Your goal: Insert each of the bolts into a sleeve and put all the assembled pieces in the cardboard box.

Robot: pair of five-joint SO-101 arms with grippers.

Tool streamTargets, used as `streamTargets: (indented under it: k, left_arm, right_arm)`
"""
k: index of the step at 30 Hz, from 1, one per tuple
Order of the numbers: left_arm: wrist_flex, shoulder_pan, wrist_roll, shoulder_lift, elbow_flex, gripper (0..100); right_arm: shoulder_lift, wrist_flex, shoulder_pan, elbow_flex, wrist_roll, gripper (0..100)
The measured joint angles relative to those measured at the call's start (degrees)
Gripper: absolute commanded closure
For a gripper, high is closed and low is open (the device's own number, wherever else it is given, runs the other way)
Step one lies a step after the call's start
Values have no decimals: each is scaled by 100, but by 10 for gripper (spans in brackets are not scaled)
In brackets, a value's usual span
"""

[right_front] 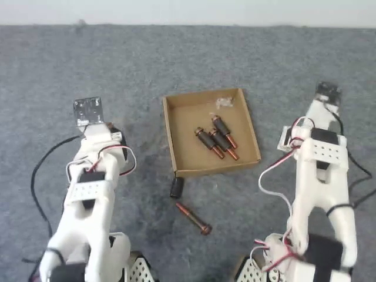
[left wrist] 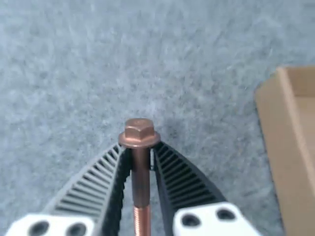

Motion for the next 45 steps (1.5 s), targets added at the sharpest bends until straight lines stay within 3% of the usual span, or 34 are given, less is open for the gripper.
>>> streamTargets:
  k: [5,9,16,21,34,45]
  left_arm:
    - [0,-149,0,993,-580,988]
    - [0,-176,0,1125,-721,988]
    - [0,-176,0,1125,-738,988]
    - [0,-176,0,1125,-738,988]
    - [0,-176,0,1125,-738,988]
    - [-123,-176,0,1125,-738,988]
  right_arm:
    - [-712,-149,-580,0,923,992]
    - [-1011,-870,-862,97,1125,992]
    - [-1029,-3851,-1301,1442,1160,992]
    - [-993,-5705,-1873,1644,1160,992]
    - [2040,-9556,-2400,932,1213,993]
    - [2514,-11218,-3156,1512,1213,994]
